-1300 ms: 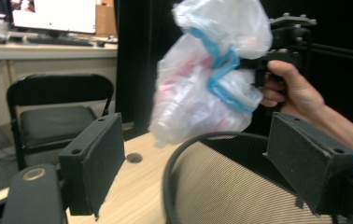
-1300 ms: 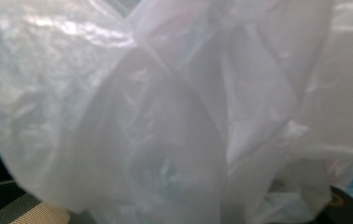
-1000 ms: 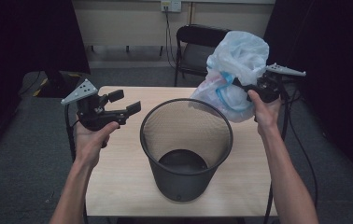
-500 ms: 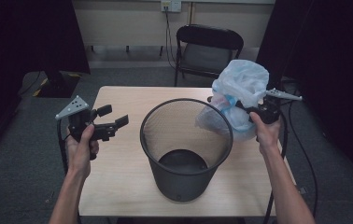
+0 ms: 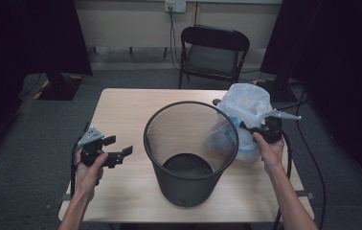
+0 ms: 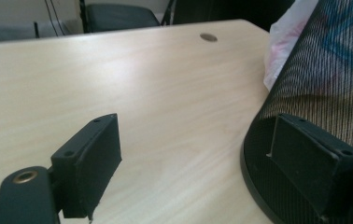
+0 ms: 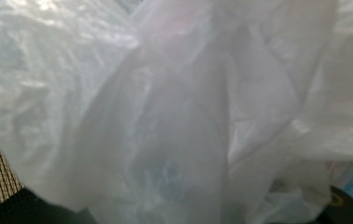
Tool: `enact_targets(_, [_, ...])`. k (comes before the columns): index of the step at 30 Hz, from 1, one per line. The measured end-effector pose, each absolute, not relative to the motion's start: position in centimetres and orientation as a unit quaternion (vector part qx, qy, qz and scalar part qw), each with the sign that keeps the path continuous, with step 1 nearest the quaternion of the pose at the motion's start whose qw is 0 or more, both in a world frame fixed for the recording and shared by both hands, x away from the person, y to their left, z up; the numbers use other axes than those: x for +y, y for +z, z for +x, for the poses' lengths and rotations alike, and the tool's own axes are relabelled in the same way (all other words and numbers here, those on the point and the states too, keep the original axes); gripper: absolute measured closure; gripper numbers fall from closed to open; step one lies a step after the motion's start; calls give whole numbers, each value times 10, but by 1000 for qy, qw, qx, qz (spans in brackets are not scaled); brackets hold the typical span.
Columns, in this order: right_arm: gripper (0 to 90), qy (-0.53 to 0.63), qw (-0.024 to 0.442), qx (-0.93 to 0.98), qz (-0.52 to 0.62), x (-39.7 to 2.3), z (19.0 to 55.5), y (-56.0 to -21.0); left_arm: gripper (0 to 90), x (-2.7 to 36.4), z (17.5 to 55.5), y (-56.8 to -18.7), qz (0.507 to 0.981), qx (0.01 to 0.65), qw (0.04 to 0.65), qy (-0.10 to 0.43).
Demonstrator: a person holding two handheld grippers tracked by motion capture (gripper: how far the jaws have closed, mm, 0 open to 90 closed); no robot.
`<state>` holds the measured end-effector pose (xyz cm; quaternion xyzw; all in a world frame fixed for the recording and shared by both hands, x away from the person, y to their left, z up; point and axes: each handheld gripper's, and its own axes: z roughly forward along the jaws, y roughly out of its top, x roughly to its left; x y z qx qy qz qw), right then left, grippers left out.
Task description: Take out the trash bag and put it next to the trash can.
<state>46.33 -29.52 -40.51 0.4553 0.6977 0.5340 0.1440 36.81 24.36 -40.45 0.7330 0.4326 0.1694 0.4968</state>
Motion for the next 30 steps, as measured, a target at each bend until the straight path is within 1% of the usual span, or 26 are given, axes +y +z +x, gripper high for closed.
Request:
enact_targets(10, [885, 513, 133, 709, 465, -296, 458, -434, 156, 232, 357, -459, 773, 445, 426, 152])
enact_targets(12, [884, 512, 132, 709, 466, -294, 458, -438, 155, 227, 355, -462, 785, 435, 411, 160])
enact_targets(16, [882, 504, 130, 714, 468, -288, 463, -447, 156, 215, 354, -471, 783, 440, 410, 160])
enact_targets(19, [880, 505, 128, 711, 472, -284, 468, -456, 159, 209, 355, -476, 796, 435, 385, 170])
enact_targets(21, [877, 505, 128, 710, 474, -281, 472, -461, 158, 210, 356, -479, 804, 428, 378, 164])
enact_targets(26, [870, 498, 134, 706, 485, -277, 484, -472, 162, 208, 355, -488, 809, 435, 362, 159])
enact_targets(28, [867, 498, 133, 705, 487, -275, 486, -472, 165, 207, 355, -490, 808, 436, 362, 159])
enact_targets(30, [857, 492, 137, 706, 491, -270, 489, -472, 181, 207, 356, -493, 811, 443, 345, 167])
